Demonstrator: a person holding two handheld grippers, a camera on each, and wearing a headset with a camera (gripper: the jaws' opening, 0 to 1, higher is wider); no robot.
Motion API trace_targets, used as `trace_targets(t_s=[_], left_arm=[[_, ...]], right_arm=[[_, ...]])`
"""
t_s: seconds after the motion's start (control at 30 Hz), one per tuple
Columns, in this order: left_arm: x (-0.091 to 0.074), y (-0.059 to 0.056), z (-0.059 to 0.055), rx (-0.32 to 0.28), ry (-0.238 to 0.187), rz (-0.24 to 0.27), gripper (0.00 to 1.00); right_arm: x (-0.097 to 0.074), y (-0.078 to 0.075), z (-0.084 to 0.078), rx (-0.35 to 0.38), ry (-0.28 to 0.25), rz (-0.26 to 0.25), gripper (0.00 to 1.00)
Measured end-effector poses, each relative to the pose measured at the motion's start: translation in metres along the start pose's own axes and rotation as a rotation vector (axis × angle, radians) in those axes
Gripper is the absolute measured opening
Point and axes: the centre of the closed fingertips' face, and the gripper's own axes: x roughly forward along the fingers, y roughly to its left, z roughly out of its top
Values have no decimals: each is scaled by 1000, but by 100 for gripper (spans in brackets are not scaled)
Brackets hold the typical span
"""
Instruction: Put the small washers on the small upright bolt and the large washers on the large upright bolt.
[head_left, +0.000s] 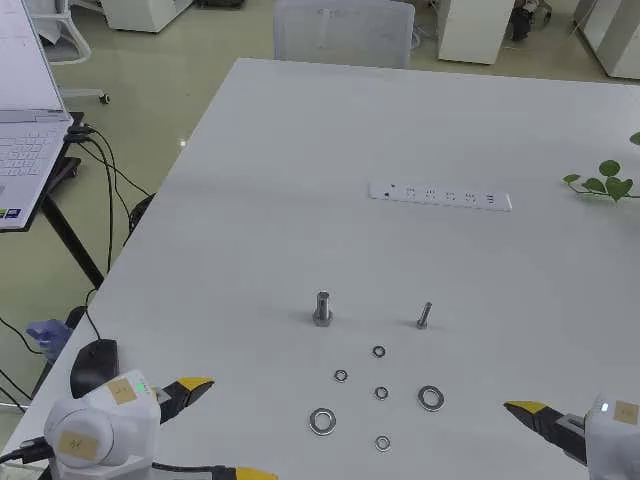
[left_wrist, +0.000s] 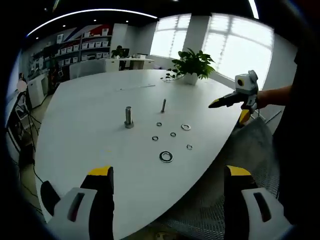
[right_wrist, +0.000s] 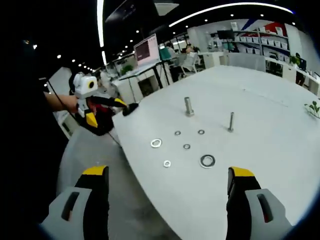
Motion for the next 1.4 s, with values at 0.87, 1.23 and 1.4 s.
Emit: trace_targets(t_s=[0.87,1.23,1.4], left_arm=[[2,-13,-13,30,74,-18,90],[-7,-2,-18,20,90,5,83],[-8,0,-16,20,72,16,86]], right_arm=[[9,-3,-8,-58,93,-6,94],[22,-16,6,-111,142,-16,92],[32,-21,7,-136,173,-5,88]])
